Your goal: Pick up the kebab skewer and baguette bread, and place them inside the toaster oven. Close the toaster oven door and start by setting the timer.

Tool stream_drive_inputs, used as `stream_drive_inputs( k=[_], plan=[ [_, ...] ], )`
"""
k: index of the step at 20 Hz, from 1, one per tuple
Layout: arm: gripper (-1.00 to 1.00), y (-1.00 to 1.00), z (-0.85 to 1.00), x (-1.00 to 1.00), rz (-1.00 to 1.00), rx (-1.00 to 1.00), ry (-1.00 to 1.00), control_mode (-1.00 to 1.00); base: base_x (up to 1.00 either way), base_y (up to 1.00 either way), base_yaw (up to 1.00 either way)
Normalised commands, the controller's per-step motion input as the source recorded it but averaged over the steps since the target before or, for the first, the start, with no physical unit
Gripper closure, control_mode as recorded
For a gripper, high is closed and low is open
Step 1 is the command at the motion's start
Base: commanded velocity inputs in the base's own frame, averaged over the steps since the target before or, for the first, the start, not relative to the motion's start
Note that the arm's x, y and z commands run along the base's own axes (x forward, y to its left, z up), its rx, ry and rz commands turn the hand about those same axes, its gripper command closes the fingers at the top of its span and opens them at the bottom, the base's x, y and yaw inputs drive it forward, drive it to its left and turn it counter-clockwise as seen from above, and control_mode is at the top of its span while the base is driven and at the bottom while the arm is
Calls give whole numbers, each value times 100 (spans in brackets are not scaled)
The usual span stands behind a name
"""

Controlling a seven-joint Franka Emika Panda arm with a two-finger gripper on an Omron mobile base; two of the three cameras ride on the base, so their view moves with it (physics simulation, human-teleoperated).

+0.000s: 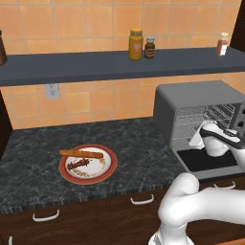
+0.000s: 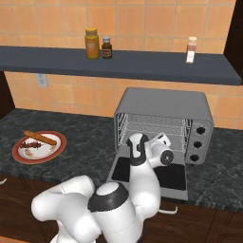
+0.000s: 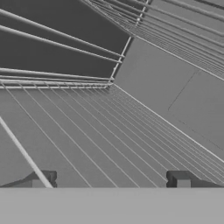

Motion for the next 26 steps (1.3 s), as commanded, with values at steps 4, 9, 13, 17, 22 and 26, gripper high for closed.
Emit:
stream_drive_inputs(
  k=[4,9,13,17,22,26],
  plan=[
    [-100,16,-23,11,-2,0,-1,-100,0,0,0],
    [-100,18,-12,-6,-9,-1,0,-100,0,0,0],
    [-100,21,0,-5,-11,0,0,-100,0,0,0],
    [-100,42,0,-2,-4,-7,0,-100,0,0,0],
    [-100,12,0,18,0,-2,0,-100,0,0,0],
    [100,0,0,25,0,0,0,-100,0,0,0]
  ],
)
